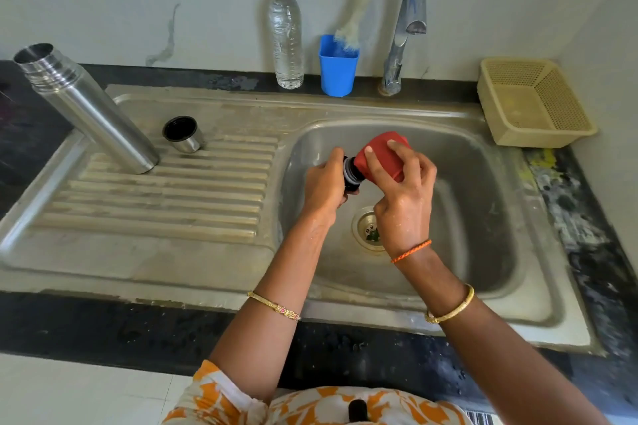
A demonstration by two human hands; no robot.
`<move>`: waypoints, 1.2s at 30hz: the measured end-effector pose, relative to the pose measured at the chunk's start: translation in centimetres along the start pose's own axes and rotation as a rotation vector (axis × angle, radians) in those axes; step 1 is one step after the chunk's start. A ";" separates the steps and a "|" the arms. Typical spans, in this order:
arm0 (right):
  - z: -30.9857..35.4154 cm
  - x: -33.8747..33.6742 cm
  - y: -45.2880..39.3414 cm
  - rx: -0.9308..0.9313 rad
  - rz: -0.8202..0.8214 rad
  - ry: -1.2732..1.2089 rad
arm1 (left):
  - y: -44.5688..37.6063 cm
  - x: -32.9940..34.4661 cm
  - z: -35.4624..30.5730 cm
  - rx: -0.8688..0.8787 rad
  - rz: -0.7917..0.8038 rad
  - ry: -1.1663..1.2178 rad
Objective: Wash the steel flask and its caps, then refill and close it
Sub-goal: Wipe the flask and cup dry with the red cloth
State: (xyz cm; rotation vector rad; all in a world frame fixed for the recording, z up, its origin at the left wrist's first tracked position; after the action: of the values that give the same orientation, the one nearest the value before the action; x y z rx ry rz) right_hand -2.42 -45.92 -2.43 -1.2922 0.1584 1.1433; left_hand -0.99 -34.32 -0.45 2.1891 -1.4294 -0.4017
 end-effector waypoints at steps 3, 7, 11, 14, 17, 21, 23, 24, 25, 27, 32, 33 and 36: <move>0.4 -0.4 0.5 -0.015 0.004 -0.076 | -0.3 -0.6 0.5 -0.112 0.070 0.072; 2.7 -1.2 0.1 0.051 -0.017 -0.255 | -0.8 -1.8 0.7 -0.196 0.153 0.089; 5.5 -1.3 -1.8 0.269 -0.139 -0.459 | -0.8 -5.3 -0.5 -0.211 0.201 0.218; 7.4 -0.5 -2.9 0.325 -0.143 -0.548 | -1.4 -9.3 -1.0 -0.214 0.194 0.367; 10.8 0.8 -3.5 0.382 -0.094 -0.666 | -2.7 -13.9 -1.2 -0.147 0.068 0.333; 15.7 4.0 -4.0 0.469 -0.007 -0.802 | -5.1 -20.6 -1.5 -0.062 -0.043 0.103; 17.9 5.5 -4.2 0.569 0.009 -0.862 | -6.5 -23.4 -1.7 0.029 -0.109 -0.092; 18.8 6.1 -4.3 0.620 0.005 -0.884 | -7.3 -24.5 -1.9 0.090 -0.133 -0.177; 19.5 6.5 -4.4 0.664 0.001 -0.899 | -7.8 -25.4 -2.1 0.147 -0.143 -0.248; 21.0 7.4 -4.4 0.739 -0.022 -0.926 | -8.9 -27.2 -2.7 0.222 -0.115 -0.378; 22.8 9.7 -4.1 0.945 -0.064 -0.965 | -11.4 -30.7 -3.2 0.213 0.028 -0.435; 22.9 10.1 -4.0 0.986 -0.078 -0.962 | -11.9 -31.1 -3.0 0.210 0.026 -0.429; 23.2 10.7 -3.5 1.077 -0.108 -0.960 | -12.3 -31.6 -3.0 0.255 -0.021 -0.412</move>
State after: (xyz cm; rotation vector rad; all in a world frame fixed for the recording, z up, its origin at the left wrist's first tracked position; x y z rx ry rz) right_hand -5.79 -20.58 0.78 0.2348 -0.0265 1.1923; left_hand -2.99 -0.66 -5.37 2.4227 -1.7556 -0.7500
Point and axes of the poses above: each hand's wrist, its own y-axis away from the middle knuckle, its own x-axis out of the palm, z = x × y, the point moved 1 cm from there along -y, towards the middle knuckle, and after that the axes turned 5 degrees about -x, right-handed, at the moved point
